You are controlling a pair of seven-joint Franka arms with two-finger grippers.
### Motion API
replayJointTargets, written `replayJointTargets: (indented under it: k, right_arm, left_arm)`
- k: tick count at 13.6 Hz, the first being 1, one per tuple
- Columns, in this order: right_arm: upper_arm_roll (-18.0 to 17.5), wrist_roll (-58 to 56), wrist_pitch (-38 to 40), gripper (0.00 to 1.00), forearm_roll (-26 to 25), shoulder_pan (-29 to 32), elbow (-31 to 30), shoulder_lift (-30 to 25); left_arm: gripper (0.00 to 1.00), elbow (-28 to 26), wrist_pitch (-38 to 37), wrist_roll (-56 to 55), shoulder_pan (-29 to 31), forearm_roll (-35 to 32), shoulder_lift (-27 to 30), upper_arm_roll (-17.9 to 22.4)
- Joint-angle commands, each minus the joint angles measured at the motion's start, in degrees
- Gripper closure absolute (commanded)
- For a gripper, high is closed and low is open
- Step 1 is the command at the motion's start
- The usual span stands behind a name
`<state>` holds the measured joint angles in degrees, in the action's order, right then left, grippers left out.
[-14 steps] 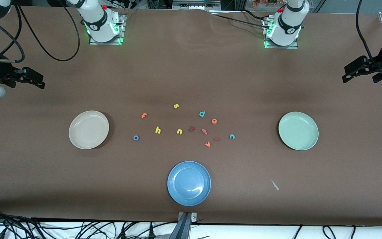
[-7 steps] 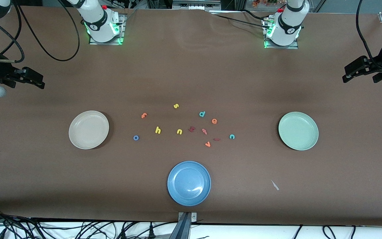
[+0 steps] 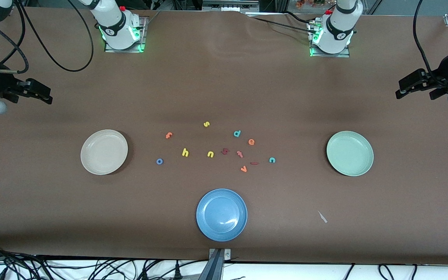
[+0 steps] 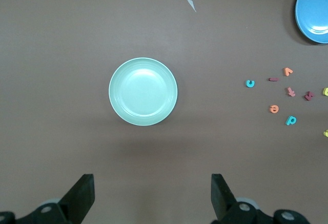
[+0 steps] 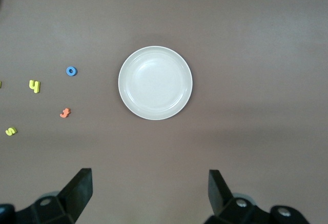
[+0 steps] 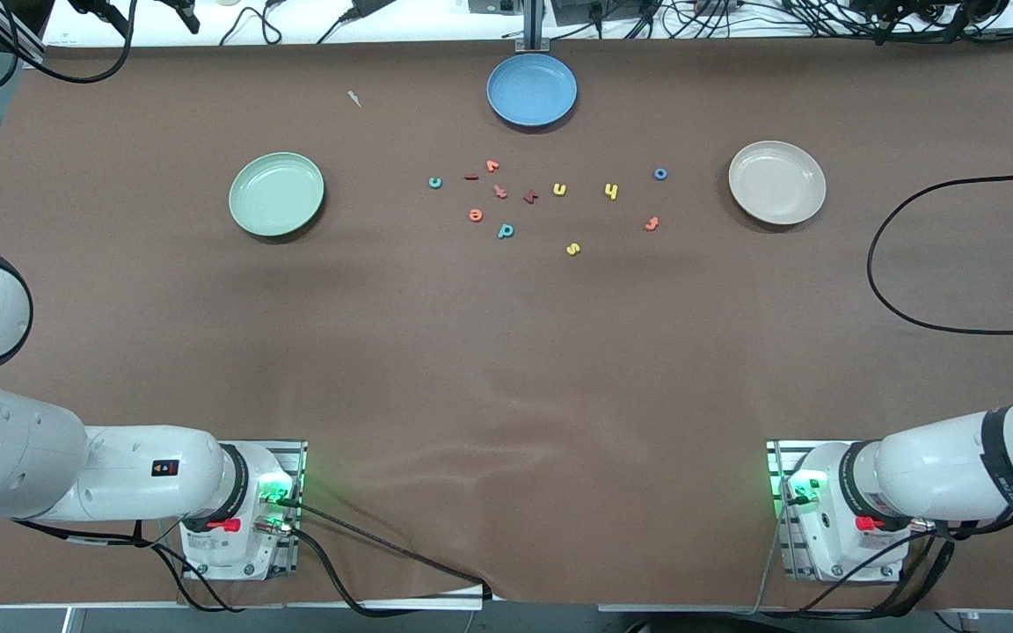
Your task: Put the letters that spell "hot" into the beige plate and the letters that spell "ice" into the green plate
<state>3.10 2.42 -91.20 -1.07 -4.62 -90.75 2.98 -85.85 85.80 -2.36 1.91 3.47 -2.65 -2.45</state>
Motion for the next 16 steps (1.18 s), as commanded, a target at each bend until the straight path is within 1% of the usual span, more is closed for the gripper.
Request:
replayJointTargets:
  k: [1, 16]
  right_arm:
    - [-0.11, -0.13, 0.41, 0.00, -0.51, 0.22, 0.40, -0.17]
    - [-0.11, -0.04, 0.41, 0.00, -0.51, 0.22, 0.40, -0.17]
  left_arm:
    - [0.00, 0.95, -0.63, -0.01, 0.02, 1.28, -0.87, -0.10]
    - [0.00, 1.03, -0.90, 0.25, 0.20, 1.37, -1.48, -0.10]
